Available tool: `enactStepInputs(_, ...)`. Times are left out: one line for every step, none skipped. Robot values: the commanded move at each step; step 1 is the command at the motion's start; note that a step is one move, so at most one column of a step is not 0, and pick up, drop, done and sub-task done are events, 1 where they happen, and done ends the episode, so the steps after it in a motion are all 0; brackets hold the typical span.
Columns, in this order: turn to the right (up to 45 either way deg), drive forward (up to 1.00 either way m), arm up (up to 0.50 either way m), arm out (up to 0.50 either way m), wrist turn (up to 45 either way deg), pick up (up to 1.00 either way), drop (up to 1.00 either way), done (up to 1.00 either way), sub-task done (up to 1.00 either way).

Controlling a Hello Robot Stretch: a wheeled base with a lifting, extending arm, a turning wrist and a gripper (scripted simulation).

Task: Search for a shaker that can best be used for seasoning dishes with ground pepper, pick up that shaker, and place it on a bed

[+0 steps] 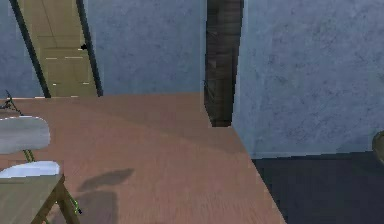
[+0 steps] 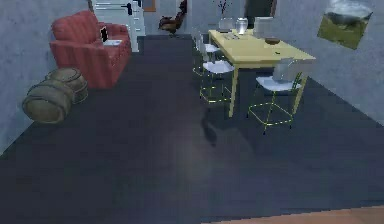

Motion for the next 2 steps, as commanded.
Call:
enactStepInputs(0.0,0.40,0.00,0.00,0.0,0.00,0.00,0.00,0.00)
enactStepInputs(-36.0,0.00,0.00,0.00,0.0,0.00,0.00,0.00,0.00)
